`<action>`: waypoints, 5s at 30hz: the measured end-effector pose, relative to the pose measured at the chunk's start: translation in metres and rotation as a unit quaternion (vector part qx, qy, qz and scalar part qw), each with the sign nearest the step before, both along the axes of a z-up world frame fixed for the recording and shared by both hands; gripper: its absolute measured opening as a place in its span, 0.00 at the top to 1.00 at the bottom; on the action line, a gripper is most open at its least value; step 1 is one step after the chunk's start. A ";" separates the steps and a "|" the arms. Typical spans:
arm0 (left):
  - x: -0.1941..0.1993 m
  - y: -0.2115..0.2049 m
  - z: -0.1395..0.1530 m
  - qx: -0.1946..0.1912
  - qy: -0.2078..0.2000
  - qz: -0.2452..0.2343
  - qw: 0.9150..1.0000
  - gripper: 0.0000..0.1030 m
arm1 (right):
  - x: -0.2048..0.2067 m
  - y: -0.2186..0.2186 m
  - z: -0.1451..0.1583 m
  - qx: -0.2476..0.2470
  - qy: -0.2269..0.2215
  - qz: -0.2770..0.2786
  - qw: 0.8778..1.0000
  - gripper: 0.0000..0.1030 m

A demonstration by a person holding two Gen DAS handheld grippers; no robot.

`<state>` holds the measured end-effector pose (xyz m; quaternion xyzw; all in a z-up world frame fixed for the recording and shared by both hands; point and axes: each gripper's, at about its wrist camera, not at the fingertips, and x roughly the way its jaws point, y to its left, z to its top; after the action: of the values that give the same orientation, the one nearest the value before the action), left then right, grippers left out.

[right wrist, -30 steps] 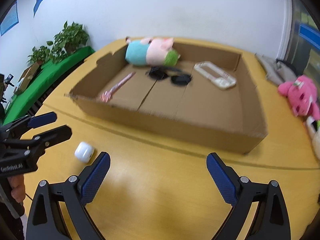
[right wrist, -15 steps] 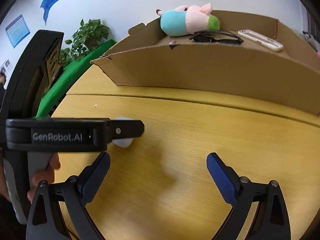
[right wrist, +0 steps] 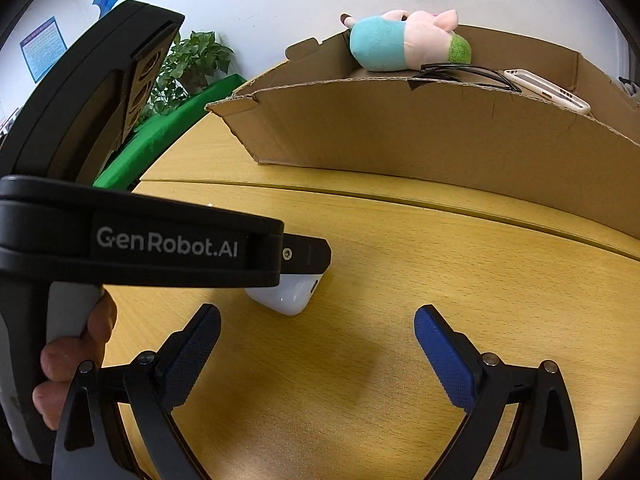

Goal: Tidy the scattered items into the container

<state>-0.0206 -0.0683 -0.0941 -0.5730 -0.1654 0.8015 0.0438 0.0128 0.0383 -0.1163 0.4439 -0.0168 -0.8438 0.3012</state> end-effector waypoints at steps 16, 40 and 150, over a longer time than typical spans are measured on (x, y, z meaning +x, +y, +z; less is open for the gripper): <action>0.001 0.001 -0.001 0.042 -0.025 0.013 0.999 0.60 | 0.001 -0.015 0.000 -0.029 -0.008 0.046 0.998 0.40; -0.004 0.038 0.032 0.070 0.009 -0.016 0.997 0.61 | -0.022 0.018 0.007 -0.074 -0.029 0.010 0.997 0.60; -0.231 0.029 0.043 0.114 -0.008 -0.043 0.993 0.52 | -0.272 0.058 0.044 0.068 -0.214 -0.034 0.974 0.16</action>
<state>-0.2519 -0.0389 -0.0510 -0.5769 -0.2315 0.7704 0.1416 -0.2591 0.0967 -0.0720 0.6328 -0.0388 -0.7382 0.2305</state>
